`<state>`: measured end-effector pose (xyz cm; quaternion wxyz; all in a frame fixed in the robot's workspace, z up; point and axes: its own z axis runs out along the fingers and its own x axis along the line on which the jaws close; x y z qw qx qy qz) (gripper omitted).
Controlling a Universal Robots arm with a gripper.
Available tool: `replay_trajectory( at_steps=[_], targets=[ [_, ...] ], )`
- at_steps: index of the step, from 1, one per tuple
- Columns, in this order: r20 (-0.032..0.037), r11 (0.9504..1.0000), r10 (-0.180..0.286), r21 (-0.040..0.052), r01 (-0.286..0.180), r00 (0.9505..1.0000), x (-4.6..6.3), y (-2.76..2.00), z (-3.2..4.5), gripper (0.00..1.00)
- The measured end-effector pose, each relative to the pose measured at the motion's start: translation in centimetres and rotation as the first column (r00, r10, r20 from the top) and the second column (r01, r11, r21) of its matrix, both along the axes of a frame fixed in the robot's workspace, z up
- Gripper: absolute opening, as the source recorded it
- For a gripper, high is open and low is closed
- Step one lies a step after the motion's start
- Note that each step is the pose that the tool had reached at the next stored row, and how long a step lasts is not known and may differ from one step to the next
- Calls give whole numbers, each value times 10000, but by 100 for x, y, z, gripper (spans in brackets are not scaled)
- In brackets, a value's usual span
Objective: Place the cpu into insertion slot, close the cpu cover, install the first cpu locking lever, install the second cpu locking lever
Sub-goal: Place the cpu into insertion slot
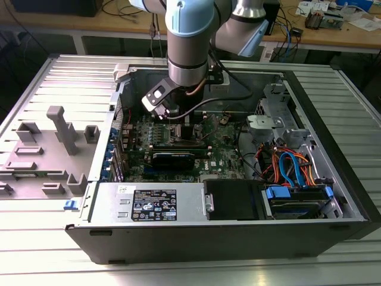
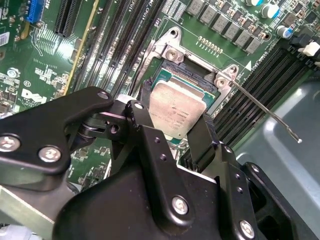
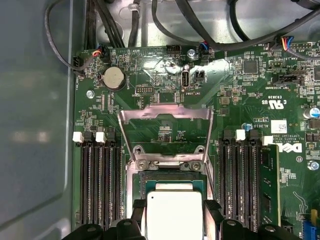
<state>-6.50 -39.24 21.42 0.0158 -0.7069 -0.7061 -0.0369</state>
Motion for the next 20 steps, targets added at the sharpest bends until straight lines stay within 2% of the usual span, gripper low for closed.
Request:
replay_trajectory(
  at_steps=[5,7,13,20],
  targets=[
    [-20,10000,-3,-11,3,10000,-1,51,-9,54],
    [-24,10000,-5,-78,4,10000,1,61,-14,54],
    [-28,9999,-16,-166,15,10000,1,62,-32,54],
    [-26,9999,-16,-172,16,10000,1,62,-33,54]
  ],
)
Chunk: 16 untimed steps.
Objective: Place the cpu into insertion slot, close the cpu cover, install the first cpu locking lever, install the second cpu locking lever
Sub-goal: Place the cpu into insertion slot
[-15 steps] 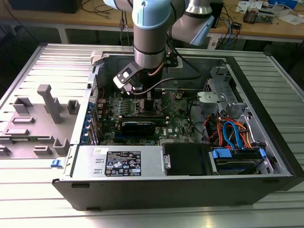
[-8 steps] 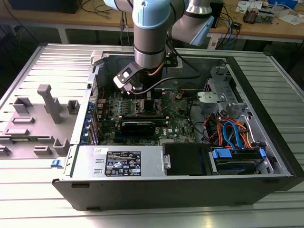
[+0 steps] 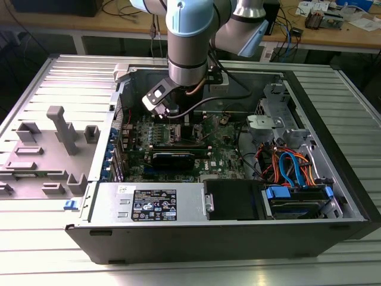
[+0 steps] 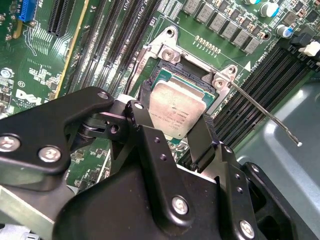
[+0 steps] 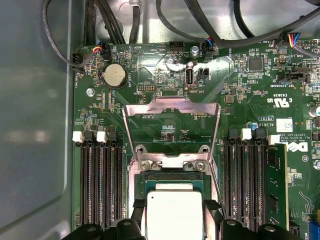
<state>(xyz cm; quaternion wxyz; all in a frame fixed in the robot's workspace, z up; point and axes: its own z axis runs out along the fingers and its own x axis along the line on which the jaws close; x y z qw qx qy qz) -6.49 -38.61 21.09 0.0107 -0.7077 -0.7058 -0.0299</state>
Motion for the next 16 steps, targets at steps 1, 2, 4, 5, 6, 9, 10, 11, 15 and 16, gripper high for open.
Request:
replay_trajectory(
  at_steps=[1,2,4,5,6,9,10,11,15,16],
  targets=[
    [-1,10000,0,-1,0,10000,0,0,0,54],
    [0,10000,0,-2,0,10000,0,0,0,54],
    [-6,10000,-4,-3,4,10000,0,1,-3,54],
    [-18,10000,-9,-13,9,10000,0,1,-7,54],
    [-24,10000,-9,-17,9,10000,0,1,-11,54],
    [-31,10000,-31,-18,31,10000,1,4,-28,54],
    [-34,10000,-34,-20,33,10000,1,6,-39,54],
    [-38,10000,-37,-29,36,10000,-1,12,-48,54],
    [-61,10000,-41,-31,41,10000,4,15,-70,54],
    [-62,10000,-40,-30,40,10000,8,15,-72,54]
  ],
)
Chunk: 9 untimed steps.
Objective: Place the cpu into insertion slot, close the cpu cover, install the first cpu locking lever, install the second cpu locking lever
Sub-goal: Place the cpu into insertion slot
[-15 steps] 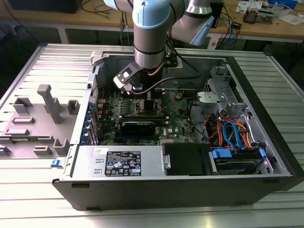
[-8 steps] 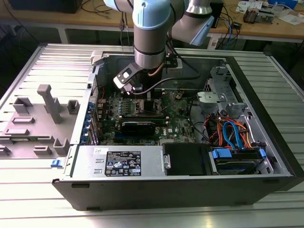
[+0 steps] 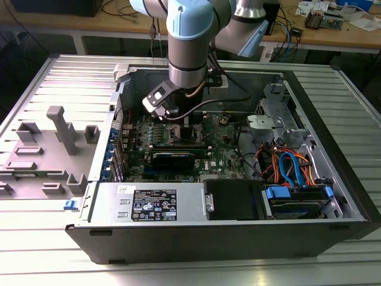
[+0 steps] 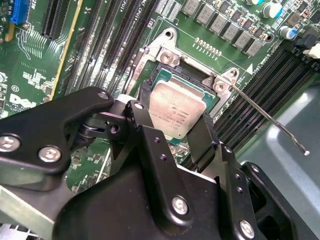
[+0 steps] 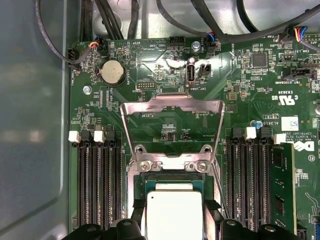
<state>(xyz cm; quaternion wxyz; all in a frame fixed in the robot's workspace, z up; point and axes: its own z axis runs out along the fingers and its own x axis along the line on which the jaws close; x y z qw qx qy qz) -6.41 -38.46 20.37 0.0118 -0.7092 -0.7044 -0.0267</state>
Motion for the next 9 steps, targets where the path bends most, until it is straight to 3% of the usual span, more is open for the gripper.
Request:
replay_trajectory(
  at_steps=[9],
  targets=[
    [-4,10000,-11,0,11,10000,6,0,-48,54]
  ],
)
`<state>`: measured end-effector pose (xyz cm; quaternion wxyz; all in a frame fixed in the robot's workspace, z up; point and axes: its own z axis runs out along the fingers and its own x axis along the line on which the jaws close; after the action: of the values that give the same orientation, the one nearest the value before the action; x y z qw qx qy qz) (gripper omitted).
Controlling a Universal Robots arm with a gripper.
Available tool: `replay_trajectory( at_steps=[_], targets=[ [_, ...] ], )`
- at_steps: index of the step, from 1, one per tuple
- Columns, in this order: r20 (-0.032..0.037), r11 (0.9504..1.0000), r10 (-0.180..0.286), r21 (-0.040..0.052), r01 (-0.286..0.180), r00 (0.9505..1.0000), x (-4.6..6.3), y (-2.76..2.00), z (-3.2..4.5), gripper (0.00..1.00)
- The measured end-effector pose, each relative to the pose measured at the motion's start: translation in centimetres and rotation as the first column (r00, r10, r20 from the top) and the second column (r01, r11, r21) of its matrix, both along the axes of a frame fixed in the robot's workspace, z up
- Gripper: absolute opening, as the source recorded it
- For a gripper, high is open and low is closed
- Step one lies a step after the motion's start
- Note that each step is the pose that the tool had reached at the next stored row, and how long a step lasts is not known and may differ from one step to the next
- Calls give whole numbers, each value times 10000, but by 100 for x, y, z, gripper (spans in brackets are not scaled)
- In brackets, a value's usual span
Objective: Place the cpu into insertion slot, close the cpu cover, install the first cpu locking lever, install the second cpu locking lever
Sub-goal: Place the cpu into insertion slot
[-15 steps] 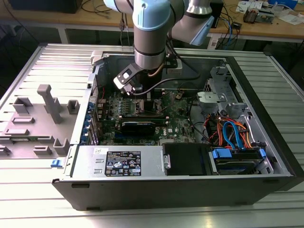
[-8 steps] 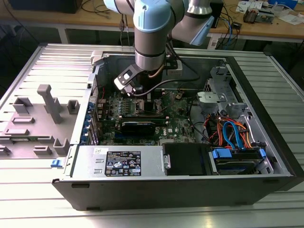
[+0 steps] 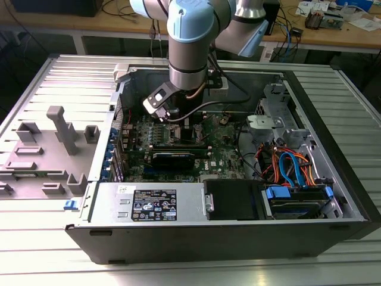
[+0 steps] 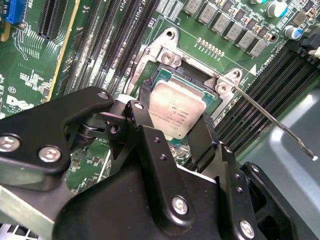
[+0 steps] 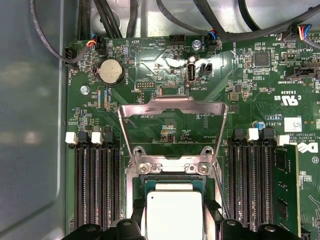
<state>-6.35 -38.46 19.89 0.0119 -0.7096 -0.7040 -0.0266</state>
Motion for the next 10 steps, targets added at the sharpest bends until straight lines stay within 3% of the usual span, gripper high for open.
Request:
replay_trajectory(
  at_steps=[10],
  targets=[
    [-2,10000,-100,-4,100,10000,3,-1,-17,54]
  ],
)
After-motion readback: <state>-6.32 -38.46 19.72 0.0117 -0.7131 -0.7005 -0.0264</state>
